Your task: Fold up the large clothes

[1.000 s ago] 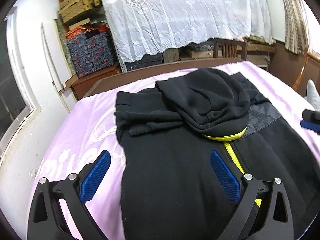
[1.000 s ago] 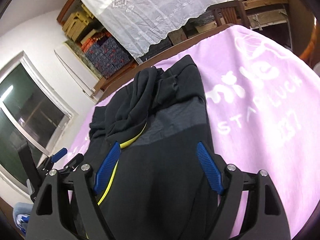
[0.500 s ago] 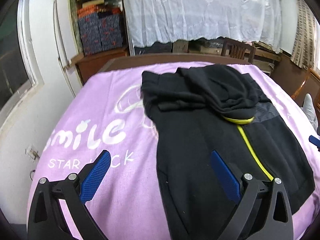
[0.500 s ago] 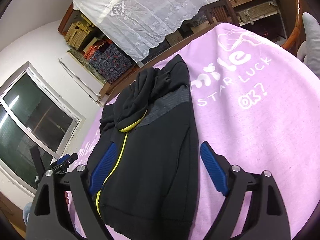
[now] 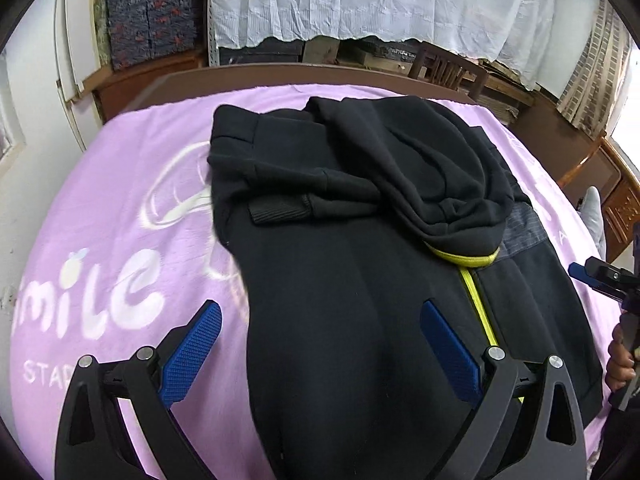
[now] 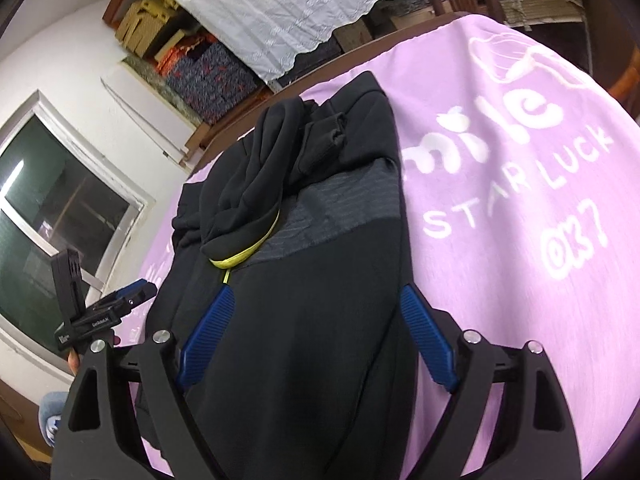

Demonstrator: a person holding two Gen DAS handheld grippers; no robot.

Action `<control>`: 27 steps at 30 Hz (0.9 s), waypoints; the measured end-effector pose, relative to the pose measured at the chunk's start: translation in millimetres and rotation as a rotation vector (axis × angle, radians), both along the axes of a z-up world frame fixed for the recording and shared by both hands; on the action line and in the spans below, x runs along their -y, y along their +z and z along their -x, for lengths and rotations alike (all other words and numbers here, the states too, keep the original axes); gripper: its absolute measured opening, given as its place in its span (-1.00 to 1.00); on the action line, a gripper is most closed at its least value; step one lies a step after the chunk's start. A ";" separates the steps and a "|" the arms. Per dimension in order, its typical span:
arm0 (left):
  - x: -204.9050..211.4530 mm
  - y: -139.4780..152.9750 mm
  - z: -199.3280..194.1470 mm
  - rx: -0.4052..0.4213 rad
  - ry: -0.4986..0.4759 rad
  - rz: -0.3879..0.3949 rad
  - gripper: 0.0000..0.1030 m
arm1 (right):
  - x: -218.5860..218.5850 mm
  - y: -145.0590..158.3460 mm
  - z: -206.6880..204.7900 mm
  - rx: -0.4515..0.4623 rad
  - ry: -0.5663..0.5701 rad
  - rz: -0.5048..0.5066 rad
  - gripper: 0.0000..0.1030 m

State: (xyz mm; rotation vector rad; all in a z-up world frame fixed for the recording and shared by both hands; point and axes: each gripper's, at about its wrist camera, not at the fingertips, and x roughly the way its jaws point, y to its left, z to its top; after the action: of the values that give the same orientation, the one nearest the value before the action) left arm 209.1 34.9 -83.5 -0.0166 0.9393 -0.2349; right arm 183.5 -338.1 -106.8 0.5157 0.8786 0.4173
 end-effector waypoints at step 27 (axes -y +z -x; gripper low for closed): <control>-7.0 -23.0 74.6 -0.129 -0.113 0.178 0.92 | 8.6 -22.0 42.9 -0.075 0.130 -0.130 0.52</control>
State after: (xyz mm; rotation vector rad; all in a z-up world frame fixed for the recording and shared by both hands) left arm 134.5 41.9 -106.5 -0.1446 1.0461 -0.4256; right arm 140.6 -346.8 -128.8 0.5990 0.9650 0.5796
